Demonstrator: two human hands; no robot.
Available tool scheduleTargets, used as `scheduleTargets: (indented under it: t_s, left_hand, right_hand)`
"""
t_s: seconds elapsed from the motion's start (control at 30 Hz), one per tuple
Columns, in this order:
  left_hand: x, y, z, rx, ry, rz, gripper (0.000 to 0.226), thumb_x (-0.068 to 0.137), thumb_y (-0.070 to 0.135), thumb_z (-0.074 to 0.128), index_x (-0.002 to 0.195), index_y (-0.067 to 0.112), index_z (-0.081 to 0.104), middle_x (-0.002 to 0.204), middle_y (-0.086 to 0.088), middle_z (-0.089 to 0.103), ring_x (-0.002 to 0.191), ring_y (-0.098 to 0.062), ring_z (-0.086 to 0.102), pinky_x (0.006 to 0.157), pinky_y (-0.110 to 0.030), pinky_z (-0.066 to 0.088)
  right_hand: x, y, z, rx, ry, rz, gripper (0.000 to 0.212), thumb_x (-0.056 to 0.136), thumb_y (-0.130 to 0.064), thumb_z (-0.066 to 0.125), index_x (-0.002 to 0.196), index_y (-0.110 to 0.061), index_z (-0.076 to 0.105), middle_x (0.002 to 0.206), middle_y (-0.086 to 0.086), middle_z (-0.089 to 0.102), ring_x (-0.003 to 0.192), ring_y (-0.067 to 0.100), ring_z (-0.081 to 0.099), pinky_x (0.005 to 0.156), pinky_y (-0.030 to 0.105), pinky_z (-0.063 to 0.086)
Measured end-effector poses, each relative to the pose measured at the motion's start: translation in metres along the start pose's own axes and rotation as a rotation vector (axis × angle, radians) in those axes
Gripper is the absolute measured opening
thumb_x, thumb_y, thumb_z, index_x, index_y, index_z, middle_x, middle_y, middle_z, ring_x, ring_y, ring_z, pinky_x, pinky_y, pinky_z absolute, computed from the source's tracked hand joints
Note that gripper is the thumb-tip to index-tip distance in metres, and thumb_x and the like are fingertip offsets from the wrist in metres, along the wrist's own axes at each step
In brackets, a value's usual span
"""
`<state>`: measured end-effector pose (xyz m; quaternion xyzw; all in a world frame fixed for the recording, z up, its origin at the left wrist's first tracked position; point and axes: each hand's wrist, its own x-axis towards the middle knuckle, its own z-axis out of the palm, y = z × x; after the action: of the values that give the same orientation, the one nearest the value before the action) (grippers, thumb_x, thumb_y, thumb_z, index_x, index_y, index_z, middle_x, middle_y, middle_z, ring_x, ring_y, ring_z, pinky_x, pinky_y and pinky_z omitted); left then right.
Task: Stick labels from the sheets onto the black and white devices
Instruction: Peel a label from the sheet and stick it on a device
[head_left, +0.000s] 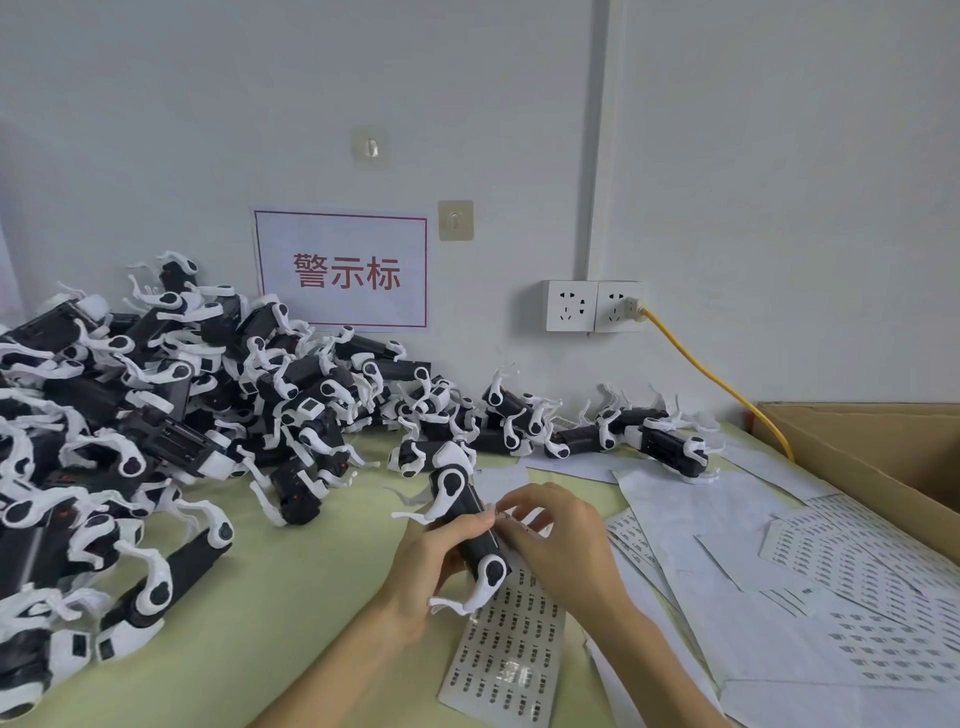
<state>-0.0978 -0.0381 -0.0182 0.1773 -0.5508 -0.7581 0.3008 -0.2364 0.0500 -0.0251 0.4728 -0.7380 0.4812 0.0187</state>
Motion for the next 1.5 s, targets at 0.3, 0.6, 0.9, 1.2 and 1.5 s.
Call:
scheduleTargets:
  t_s: [0.3, 0.6, 0.9, 1.2, 1.5]
  left_hand:
    - [-0.003, 0.005, -0.002, 0.098, -0.040, 0.046, 0.025, 0.057, 0.036, 0.085, 0.073, 0.020, 0.075, 0.079, -0.009, 0.069, 0.076, -0.020, 0.068, 0.070, -0.026, 0.055]
    - [-0.001, 0.002, -0.004, 0.121, -0.075, 0.055, 0.029, 0.061, 0.037, 0.084, 0.079, 0.017, 0.073, 0.085, -0.013, 0.067, 0.084, -0.023, 0.066, 0.083, -0.036, 0.051]
    - [0.000, 0.002, -0.006, 0.141, -0.065, 0.055, 0.025, 0.061, 0.038, 0.084, 0.074, 0.022, 0.071, 0.079, -0.008, 0.065, 0.079, -0.020, 0.066, 0.076, -0.032, 0.052]
    - [0.003, 0.000, -0.006, 0.163, -0.046, 0.038, 0.031, 0.063, 0.033, 0.084, 0.084, 0.015, 0.069, 0.080, -0.008, 0.067, 0.080, -0.021, 0.066, 0.078, -0.032, 0.053]
    - [0.006, 0.000, -0.005, 0.251, 0.134, -0.027, 0.036, 0.068, 0.029, 0.085, 0.095, 0.008, 0.071, 0.084, -0.005, 0.072, 0.079, -0.018, 0.069, 0.075, -0.030, 0.052]
  right_hand:
    - [-0.002, -0.001, -0.005, -0.039, -0.004, -0.083, 0.006, 0.084, -0.035, 0.081, 0.082, -0.032, 0.076, 0.082, -0.019, 0.069, 0.073, 0.000, 0.064, 0.063, 0.012, 0.045]
    - [-0.002, -0.004, -0.005, 0.045, 0.016, -0.053, 0.018, 0.080, -0.028, 0.080, 0.065, -0.030, 0.071, 0.077, -0.017, 0.067, 0.069, 0.005, 0.064, 0.060, 0.018, 0.048]
    - [0.000, -0.007, -0.009, 0.134, -0.019, 0.047, 0.016, 0.085, -0.020, 0.073, 0.070, -0.026, 0.075, 0.075, -0.015, 0.071, 0.068, 0.006, 0.062, 0.060, 0.013, 0.045]
    - [0.003, -0.005, -0.010, 0.226, 0.096, 0.141, 0.019, 0.092, -0.014, 0.068, 0.077, -0.023, 0.074, 0.074, -0.010, 0.072, 0.065, 0.008, 0.064, 0.062, 0.022, 0.052]
    - [0.003, -0.009, -0.023, 0.759, 0.101, 0.264, 0.007, 0.094, -0.004, 0.068, 0.096, -0.006, 0.075, 0.083, 0.010, 0.078, 0.072, 0.018, 0.073, 0.069, 0.022, 0.058]
